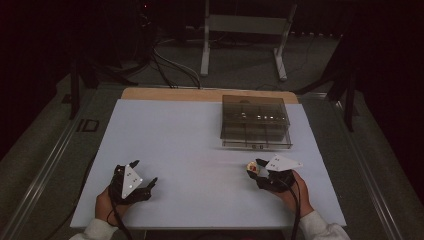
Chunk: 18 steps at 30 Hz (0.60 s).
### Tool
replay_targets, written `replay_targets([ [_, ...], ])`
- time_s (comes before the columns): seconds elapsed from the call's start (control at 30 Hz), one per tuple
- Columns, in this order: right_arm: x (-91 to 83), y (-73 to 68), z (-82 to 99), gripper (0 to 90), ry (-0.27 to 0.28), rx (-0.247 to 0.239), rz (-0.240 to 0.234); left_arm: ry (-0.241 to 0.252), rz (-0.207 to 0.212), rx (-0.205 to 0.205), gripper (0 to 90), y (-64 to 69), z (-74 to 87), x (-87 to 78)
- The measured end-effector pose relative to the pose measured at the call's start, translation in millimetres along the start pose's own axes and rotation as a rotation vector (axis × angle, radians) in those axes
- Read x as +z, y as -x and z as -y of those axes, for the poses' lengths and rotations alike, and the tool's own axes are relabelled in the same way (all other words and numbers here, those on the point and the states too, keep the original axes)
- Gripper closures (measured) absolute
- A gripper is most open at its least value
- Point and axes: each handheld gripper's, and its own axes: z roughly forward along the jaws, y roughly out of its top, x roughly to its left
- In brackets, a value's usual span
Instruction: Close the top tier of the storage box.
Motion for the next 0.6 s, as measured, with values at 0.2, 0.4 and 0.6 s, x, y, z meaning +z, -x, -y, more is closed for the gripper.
replay_targets([
  [0.2,-5.4,1.8,-3.8,46.6,0.024,-0.007,0.017,-0.006,0.002,-0.004,20.0,0.0,1.2,-0.7],
  [0.4,-5.4,2.6,-5.4,46.6,0.034,-0.010,0.022,-0.008,-0.001,-0.008,19.9,-0.6,2.6,-1.5],
  [0.6,-10.0,4.5,-7.7,46.6,0.051,-0.015,0.034,-0.008,0.001,-0.004,19.9,-0.5,2.4,-0.3],
])
